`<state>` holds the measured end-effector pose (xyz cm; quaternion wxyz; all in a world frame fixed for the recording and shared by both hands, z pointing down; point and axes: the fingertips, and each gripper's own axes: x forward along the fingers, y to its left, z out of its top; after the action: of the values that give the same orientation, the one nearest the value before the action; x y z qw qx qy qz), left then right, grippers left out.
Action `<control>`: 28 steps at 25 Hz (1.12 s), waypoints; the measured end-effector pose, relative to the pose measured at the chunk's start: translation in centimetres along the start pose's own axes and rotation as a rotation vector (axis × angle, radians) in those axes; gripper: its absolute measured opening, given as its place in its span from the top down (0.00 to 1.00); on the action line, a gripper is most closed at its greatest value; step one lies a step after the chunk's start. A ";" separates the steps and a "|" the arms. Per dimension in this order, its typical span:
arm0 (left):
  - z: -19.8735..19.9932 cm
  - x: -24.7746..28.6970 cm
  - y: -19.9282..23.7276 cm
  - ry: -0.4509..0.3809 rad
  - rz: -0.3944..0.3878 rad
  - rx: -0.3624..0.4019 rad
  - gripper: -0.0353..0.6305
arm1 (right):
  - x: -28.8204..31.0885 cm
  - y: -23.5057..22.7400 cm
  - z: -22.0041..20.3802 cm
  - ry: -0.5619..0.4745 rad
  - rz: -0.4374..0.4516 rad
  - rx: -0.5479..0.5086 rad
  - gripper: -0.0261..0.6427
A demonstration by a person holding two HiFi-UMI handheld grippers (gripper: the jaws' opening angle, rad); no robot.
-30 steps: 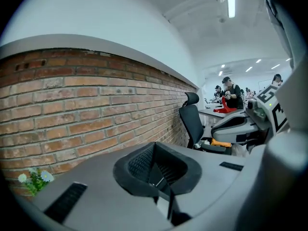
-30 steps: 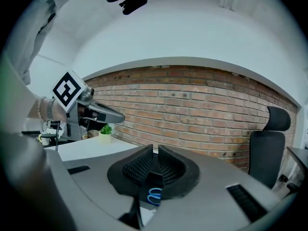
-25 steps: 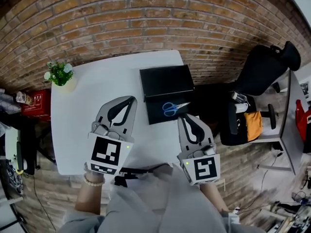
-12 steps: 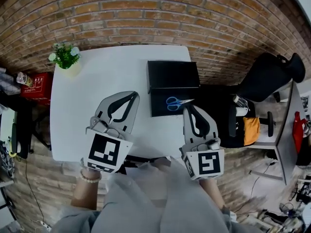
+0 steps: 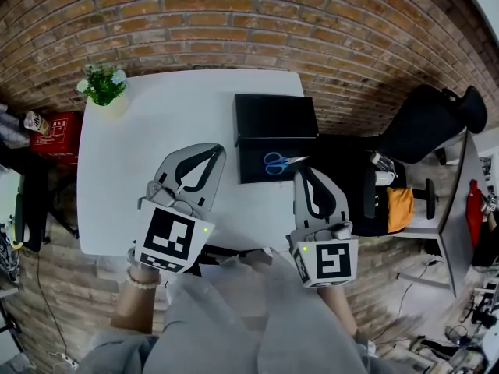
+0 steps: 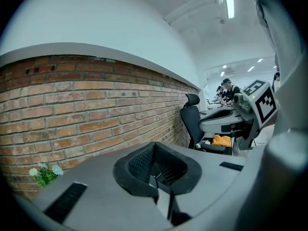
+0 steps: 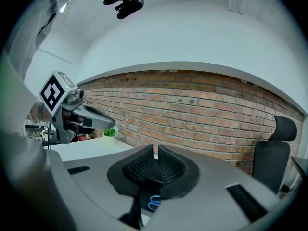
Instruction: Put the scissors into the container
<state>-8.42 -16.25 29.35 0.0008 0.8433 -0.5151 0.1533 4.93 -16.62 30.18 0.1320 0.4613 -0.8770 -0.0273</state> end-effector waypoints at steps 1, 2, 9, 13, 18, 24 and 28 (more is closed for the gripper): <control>0.0 0.0 0.0 -0.001 -0.002 0.001 0.92 | 0.0 0.0 0.0 0.000 -0.001 -0.001 0.87; 0.0 0.0 -0.1 -0.001 -0.004 0.002 0.92 | 0.0 0.0 0.0 0.001 -0.003 -0.002 0.87; 0.1 0.2 -0.3 -0.008 -0.020 0.001 0.92 | -0.1 -0.1 -0.2 0.006 -0.021 -0.005 0.87; 0.1 0.4 -0.4 -0.011 -0.026 0.003 0.92 | -0.2 -0.1 -0.3 0.011 -0.020 -0.004 0.88; 0.0 0.4 -0.5 -0.010 -0.031 0.002 0.92 | -0.3 0.0 -0.5 0.019 -0.022 -0.005 0.88; -0.2 0.6 -0.6 -0.005 -0.040 0.005 0.92 | -0.3 -0.1 -0.7 0.029 -0.025 -0.005 0.88; -0.1 0.7 -0.8 -0.012 -0.055 0.014 0.92 | -0.3 -0.1 -1.0 0.036 -0.026 -0.006 0.88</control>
<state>-7.48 -16.46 29.77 -0.0039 0.8582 -0.4904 0.1516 5.42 -16.29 31.07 0.1488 0.4727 -0.8683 -0.0233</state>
